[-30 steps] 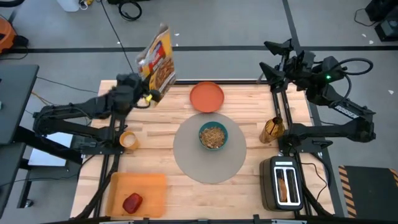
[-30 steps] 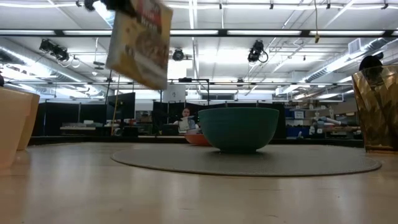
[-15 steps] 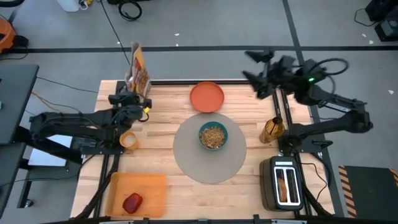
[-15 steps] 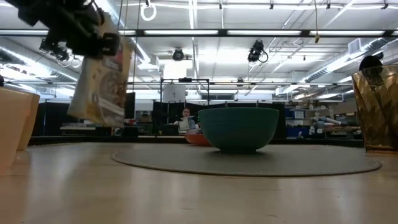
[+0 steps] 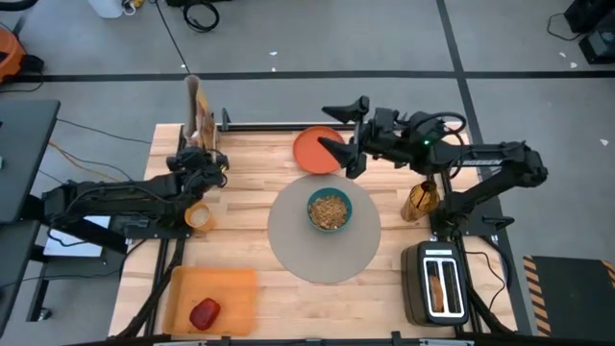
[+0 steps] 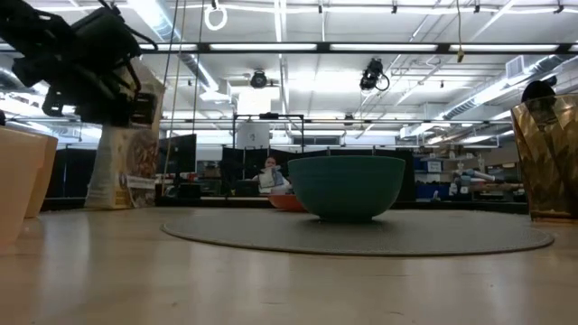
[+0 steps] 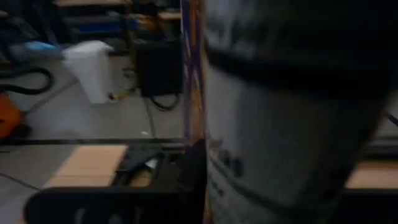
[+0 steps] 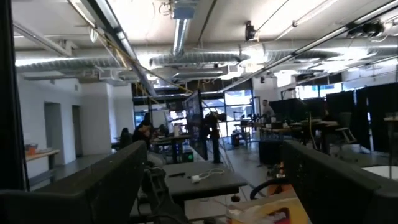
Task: Arrange a breakfast setting
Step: Pour the cereal into the green bowl, then put the yellow cup with grains of rice on the gray mat to the top right of the green bowl
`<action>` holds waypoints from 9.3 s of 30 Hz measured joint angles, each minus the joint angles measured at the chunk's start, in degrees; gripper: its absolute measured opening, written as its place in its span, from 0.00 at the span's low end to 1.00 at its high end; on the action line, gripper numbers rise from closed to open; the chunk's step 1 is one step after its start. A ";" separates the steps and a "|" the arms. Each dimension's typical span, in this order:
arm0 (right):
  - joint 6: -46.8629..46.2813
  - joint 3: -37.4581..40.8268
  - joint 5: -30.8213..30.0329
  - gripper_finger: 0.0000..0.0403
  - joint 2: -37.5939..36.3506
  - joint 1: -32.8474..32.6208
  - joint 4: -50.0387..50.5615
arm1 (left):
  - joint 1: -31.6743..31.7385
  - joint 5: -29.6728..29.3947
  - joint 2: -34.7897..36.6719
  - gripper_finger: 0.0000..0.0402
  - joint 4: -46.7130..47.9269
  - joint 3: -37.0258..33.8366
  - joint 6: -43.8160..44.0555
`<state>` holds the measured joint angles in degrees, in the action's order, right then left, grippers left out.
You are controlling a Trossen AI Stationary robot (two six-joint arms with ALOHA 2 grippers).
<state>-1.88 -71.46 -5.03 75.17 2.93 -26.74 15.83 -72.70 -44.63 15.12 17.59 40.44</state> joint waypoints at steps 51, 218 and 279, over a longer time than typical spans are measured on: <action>-0.51 -1.40 -0.73 0.94 -7.84 0.17 20.45 | 2.91 33.81 0.76 0.71 45.50 47.58 -9.96; 10.73 -4.60 18.82 0.81 25.96 8.98 24.30 | -20.99 52.04 -39.34 0.57 50.14 83.72 -38.70; 11.23 39.36 72.99 0.81 31.46 41.55 -33.59 | -8.54 54.46 -47.36 0.55 23.10 85.10 -28.71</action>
<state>9.35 -32.10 67.96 106.62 44.48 -60.33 7.29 -18.24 -91.98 38.22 102.69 11.73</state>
